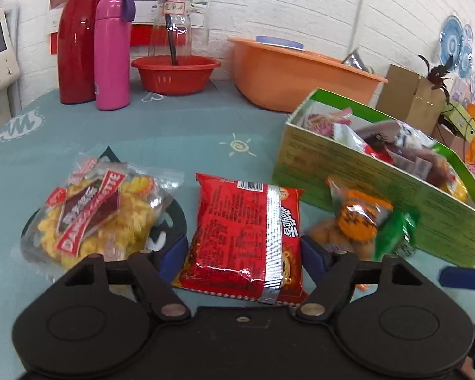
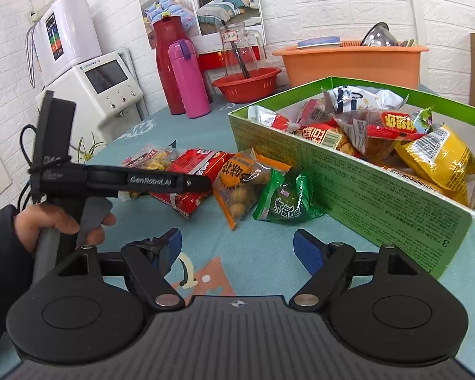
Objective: Organize snacks
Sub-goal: 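Move both tools back toward the red chip bag on the table, then grasp the red chip bag with the left and right tools together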
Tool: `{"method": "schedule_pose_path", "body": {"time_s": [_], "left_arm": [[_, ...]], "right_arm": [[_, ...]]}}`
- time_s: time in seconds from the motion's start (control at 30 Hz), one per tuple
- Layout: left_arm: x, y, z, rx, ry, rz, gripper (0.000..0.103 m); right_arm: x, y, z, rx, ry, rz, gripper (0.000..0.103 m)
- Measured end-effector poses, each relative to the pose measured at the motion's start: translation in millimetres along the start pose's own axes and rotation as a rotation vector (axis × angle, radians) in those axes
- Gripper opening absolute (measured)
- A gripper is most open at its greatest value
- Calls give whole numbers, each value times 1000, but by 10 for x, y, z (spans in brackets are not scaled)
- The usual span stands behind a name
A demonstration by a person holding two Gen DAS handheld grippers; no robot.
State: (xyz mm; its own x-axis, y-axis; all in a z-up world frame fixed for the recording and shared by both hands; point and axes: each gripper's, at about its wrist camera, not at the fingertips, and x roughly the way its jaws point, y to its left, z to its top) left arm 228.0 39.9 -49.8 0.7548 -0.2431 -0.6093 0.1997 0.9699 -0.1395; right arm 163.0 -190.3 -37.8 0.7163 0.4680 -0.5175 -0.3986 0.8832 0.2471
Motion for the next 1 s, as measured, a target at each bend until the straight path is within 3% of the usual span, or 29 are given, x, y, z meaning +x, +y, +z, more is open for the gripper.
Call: {"method": "schedule_pose_path", "body": {"time_s": [0.2, 0.37, 0.5, 0.67, 1.0], "left_arm": [[-406, -43, -318, -48, -1, -78, 103], [-753, 125, -534, -268, 29, -221, 103], [-835, 259, -544, -386, 41, -273, 103], [-881, 220, -549, -384, 65, -335, 96], [-805, 188, -573, -387, 68, -317, 94]], "right_arm": [[-4, 58, -81, -5, 24, 29, 103], [-35, 160, -236, -32, 64, 76, 103], [-58, 241, -249, -21, 73, 113, 103], [-71, 363, -265, -18, 80, 155, 103], [15, 446, -286, -14, 84, 141, 97]]}}
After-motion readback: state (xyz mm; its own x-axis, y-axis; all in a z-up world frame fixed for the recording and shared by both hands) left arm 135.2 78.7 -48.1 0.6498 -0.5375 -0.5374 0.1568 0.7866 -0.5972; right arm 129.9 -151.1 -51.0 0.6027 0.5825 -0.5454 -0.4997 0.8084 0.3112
